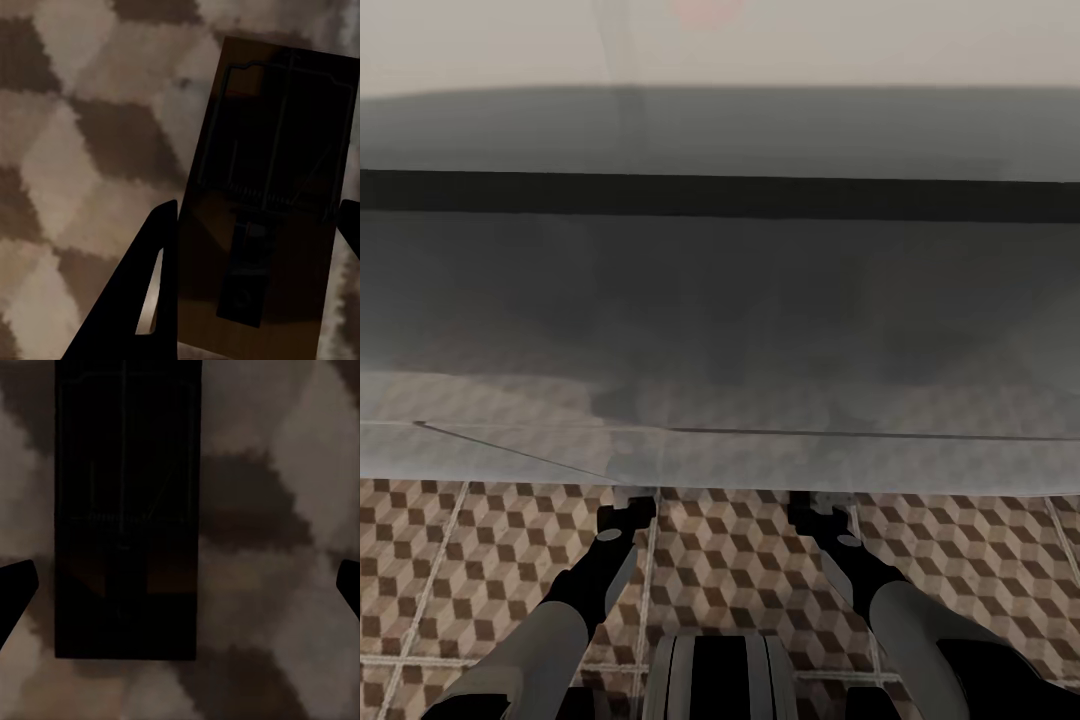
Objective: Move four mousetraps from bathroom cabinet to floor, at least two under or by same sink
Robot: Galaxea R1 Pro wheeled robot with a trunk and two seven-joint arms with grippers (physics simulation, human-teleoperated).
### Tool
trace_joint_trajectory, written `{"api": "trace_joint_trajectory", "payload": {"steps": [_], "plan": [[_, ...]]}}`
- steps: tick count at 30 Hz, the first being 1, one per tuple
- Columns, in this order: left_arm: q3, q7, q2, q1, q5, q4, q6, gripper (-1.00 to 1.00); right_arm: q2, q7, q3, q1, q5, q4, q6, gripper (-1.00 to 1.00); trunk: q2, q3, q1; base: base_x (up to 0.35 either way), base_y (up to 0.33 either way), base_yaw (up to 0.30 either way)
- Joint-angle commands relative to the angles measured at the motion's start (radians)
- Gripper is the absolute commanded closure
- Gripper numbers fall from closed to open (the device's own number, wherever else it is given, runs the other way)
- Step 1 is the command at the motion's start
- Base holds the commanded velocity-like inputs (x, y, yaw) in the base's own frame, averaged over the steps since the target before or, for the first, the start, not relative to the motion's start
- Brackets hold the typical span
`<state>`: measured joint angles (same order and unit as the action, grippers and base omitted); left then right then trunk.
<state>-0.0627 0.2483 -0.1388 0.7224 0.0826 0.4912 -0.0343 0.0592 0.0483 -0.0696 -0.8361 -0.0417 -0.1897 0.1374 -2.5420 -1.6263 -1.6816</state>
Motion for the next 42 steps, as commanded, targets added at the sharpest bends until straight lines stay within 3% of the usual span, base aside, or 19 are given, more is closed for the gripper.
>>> {"api": "trace_joint_trajectory", "payload": {"steps": [1, 26, 27, 42], "plan": [[-0.005, 0.001, -0.002, 0.0, 0.01, -0.001, -0.004, 1.0, 0.001, 0.001, -0.007, -0.001, -0.004, 0.001, 0.004, -1.0, 0.0, 0.0, 0.0, 0.0, 0.0, 0.0], [-0.006, 0.002, -0.002, 0.0, 0.01, -0.001, -0.004, 1.0, 0.001, 0.001, -0.007, -0.001, -0.004, 0.001, 0.004, -1.0, 0.0, 0.0, 0.0, 0.0, 0.0, 0.0], [-0.006, 0.002, -0.002, 0.0, 0.01, -0.001, -0.004, -1.0, 0.001, 0.001, -0.007, 0.0, -0.004, 0.001, 0.004, -1.0, 0.0, 0.0, 0.0, 0.0, 0.0, 0.0], [-0.006, 0.001, -0.002, 0.0, 0.009, 0.004, -0.004, -1.0, 0.002, 0.001, -0.007, 0.0, -0.004, 0.001, 0.005, -1.0, 0.0, 0.0, 0.0, 0.0, 0.0, 0.0]]}}
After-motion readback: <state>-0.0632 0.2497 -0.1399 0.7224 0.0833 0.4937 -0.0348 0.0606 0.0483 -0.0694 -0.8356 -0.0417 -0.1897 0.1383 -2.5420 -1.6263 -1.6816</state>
